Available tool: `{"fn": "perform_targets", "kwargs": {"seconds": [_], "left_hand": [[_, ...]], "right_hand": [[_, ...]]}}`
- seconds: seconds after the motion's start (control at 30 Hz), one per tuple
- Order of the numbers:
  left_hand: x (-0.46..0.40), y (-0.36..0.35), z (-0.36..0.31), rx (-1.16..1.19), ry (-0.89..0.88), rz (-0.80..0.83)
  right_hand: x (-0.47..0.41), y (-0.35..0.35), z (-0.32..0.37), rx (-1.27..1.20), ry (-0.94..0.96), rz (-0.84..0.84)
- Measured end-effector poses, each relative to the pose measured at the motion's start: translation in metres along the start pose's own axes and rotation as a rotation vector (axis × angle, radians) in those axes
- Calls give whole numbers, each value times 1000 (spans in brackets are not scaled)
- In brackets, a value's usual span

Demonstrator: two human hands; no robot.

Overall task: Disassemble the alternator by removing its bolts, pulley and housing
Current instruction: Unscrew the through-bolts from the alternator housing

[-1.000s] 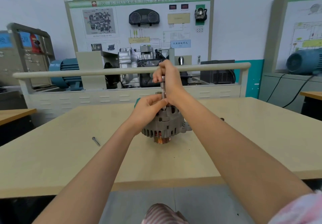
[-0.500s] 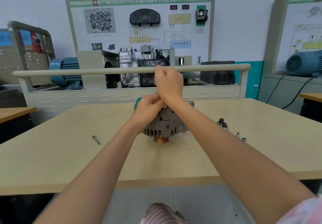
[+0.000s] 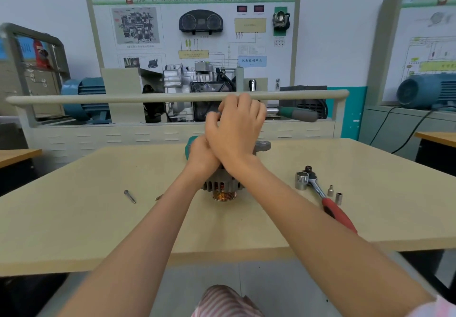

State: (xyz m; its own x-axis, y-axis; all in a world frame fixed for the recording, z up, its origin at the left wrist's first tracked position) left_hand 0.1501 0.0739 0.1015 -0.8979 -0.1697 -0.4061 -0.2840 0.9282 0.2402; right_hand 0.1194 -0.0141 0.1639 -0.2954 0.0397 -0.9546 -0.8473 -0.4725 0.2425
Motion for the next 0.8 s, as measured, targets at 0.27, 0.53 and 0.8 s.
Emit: {"fn": "perform_targets", "kwargs": {"seconds": [0.27,0.53,0.8], "left_hand": [[1,-10,-5,7,-16,197],[1,-2,0,9,-2,108],[1,-5,-4,-31,27,206]], "right_hand": [[-25,-45,-20,-1210,-457,271],[-11,-9,-12,-617,-82,21],[-28,-27,-11,-863,-201,119]]}}
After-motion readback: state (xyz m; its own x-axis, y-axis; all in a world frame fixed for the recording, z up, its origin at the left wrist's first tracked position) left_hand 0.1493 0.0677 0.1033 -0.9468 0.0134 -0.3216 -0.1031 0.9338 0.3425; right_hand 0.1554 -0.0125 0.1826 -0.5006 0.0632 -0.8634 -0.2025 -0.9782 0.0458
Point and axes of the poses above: each hand's wrist, its own x-axis away from the middle knuckle, its own y-axis out of the back of the hand, z = x × y, the point moved 9 cm from there along -x, towards the middle knuckle, and after that the axes turned 8 degrees about y, right-handed, at the moved point
